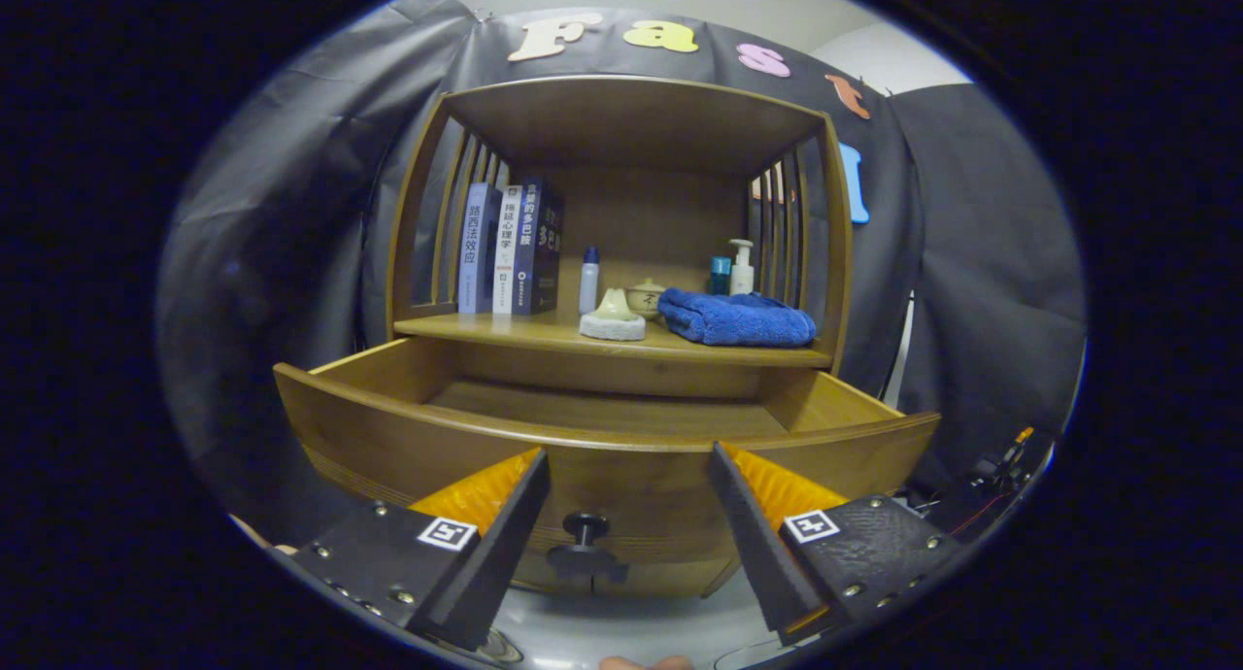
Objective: Pull open the drawer, take out the items inside it, and place them on the countertop above the cabinet.
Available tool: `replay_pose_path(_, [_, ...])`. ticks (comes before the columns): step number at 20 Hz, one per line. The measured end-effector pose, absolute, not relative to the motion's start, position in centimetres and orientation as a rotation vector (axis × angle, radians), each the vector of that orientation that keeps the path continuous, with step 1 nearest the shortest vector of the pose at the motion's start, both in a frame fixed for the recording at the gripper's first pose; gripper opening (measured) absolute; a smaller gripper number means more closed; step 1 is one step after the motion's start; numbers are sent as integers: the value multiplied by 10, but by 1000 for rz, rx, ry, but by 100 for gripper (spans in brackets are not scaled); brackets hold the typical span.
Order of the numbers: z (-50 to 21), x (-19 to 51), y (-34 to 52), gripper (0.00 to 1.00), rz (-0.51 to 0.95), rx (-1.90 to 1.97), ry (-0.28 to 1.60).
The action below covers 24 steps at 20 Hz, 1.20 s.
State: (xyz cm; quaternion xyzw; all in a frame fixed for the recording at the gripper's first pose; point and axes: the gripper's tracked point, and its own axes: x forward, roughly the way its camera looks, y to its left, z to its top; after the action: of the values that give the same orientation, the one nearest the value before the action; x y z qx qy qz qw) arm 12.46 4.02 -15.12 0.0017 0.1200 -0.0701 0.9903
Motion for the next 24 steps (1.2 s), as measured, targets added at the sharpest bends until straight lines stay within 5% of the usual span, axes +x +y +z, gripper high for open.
replay_pose_path(24, [-152,173,39,99,-152,25,218])
